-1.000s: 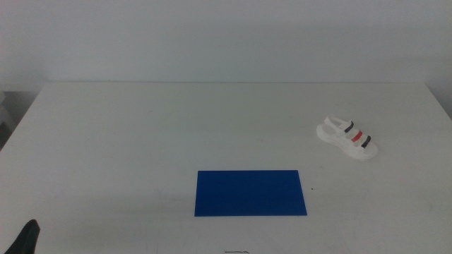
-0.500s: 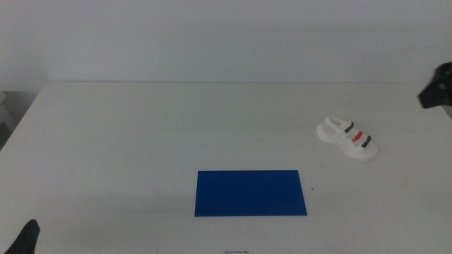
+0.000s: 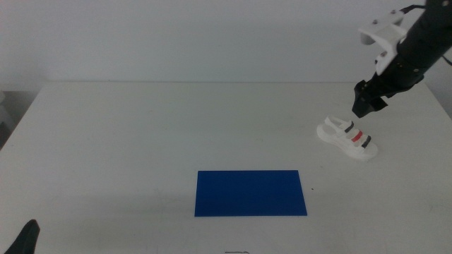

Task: Use one arm to grab the shoe from the table and place it on the mat.

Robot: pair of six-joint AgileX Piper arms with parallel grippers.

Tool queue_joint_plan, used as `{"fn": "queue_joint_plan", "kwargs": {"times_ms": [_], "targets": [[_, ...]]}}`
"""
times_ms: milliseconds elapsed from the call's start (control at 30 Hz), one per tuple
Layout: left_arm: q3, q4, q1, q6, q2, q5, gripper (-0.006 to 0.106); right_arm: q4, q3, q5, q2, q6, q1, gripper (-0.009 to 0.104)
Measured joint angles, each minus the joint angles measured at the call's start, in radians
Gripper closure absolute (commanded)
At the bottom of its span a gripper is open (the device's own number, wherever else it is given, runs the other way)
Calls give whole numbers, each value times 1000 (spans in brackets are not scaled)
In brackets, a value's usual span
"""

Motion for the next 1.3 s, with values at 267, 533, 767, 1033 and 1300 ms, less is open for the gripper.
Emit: {"fn": "queue_joint_plan", "kwargs": {"times_ms": [267,533,767,1033,1300], "targets": [[0,0,0,0,0,0,7,-24,-118,37,163,-5,3,1],[0,0,0,0,0,0,7,-8,-122,-5,245,-44,4,1],[0,0,0,0,0,0,7,18,-123,-43,308,-88,5,3],[0,0,0,0,0,0,7,30,-123,-100,331,-112,5,34],[0,0,0,0,0,0,7,92,-127,-113,340,-120,5,72]]}}
